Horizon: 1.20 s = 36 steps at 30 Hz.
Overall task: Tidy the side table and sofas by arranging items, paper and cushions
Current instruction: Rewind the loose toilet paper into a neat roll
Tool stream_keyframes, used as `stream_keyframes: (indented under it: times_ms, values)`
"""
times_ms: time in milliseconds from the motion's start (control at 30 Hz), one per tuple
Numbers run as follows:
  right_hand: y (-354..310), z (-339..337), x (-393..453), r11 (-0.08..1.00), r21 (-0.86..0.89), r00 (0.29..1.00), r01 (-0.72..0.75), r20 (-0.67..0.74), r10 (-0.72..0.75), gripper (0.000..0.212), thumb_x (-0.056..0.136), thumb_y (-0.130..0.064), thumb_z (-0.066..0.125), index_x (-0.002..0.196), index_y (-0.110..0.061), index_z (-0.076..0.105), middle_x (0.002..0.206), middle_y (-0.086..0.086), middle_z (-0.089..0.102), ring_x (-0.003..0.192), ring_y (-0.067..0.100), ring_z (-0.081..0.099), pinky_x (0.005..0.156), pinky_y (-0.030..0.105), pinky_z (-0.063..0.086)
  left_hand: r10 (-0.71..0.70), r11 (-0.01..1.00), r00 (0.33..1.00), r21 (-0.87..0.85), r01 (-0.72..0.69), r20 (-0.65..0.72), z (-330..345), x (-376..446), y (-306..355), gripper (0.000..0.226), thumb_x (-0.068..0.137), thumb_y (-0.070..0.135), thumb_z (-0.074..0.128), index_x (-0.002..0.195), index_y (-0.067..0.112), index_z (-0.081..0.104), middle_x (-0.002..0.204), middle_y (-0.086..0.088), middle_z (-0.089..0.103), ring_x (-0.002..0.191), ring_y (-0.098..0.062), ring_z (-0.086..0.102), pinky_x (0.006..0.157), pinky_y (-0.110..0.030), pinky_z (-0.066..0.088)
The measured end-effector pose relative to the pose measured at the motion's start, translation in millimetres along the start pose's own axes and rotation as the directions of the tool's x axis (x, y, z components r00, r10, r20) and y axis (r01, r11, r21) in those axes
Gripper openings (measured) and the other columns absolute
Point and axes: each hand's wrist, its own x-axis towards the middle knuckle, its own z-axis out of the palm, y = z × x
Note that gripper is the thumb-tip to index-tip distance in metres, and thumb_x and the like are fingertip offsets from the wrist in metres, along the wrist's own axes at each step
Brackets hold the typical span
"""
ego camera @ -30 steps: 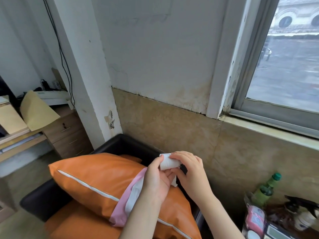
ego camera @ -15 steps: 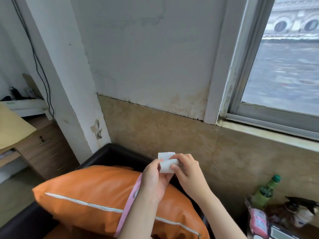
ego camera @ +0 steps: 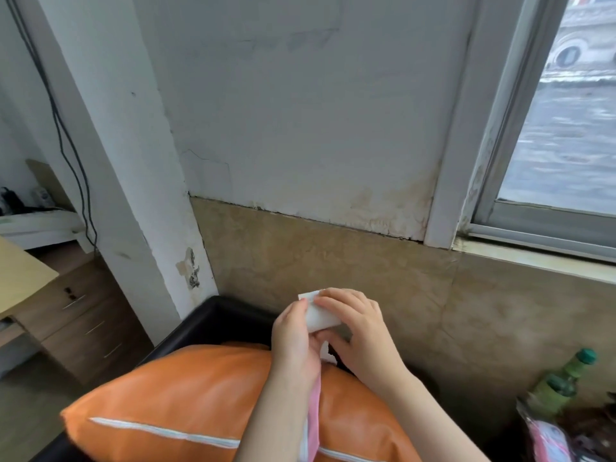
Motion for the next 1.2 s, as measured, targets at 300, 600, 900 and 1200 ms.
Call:
stream_keyframes:
  times_ms: [300,600,900,1200]
  values:
    - [3,-24,2,0.974,0.089,0.97,-0.21,0.142,0.196,0.045,0.082,-0.048,0.036,0.1,-0.016,0.062,0.085,-0.022,0.046,0.085,-0.005,0.042,0.079,0.01,0.028,-0.118,0.989,0.973,-0.066,0.133,0.199,1,-8,-6,0.032,0.096,0.013,0.037,0.101,-0.01,0.059,0.086,-0.021,0.066,0.076,-0.027,0.064,0.069,-0.031,0.056]
    - [1,-37,-10,0.972,0.03,0.97,-0.234,-0.061,0.235,0.012,0.081,-0.018,0.054,0.092,-0.02,0.054,0.09,-0.019,0.05,0.085,0.009,0.048,0.074,0.029,0.038,0.032,0.996,0.993,0.08,-0.041,0.112,9,-26,-26,0.019,0.095,0.009,0.051,0.099,-0.004,0.065,0.086,-0.016,0.069,0.074,-0.021,0.067,0.065,-0.027,0.057]
    - [-2,-29,-10,0.999,-0.022,0.993,0.047,0.111,-0.045,0.047,0.068,-0.002,0.062,0.107,-0.029,0.06,0.104,-0.022,0.061,0.111,-0.002,0.046,0.094,0.016,0.02,-0.017,0.999,0.999,0.045,0.016,0.029,-2,-44,-4,0.023,0.095,0.012,0.047,0.092,0.001,0.066,0.076,-0.015,0.07,0.069,-0.024,0.066,0.073,-0.032,0.049]
    - [-37,-26,0,0.9,0.313,0.948,-0.304,0.198,0.251,0.024,0.091,-0.018,0.049,0.077,-0.001,0.056,0.071,-0.003,0.053,0.08,0.013,0.046,0.064,0.014,0.034,0.101,0.995,0.995,-0.003,-0.101,0.024,-15,-45,6,0.028,0.098,0.013,0.043,0.095,-0.007,0.063,0.094,-0.023,0.065,0.086,-0.03,0.065,0.079,-0.035,0.052]
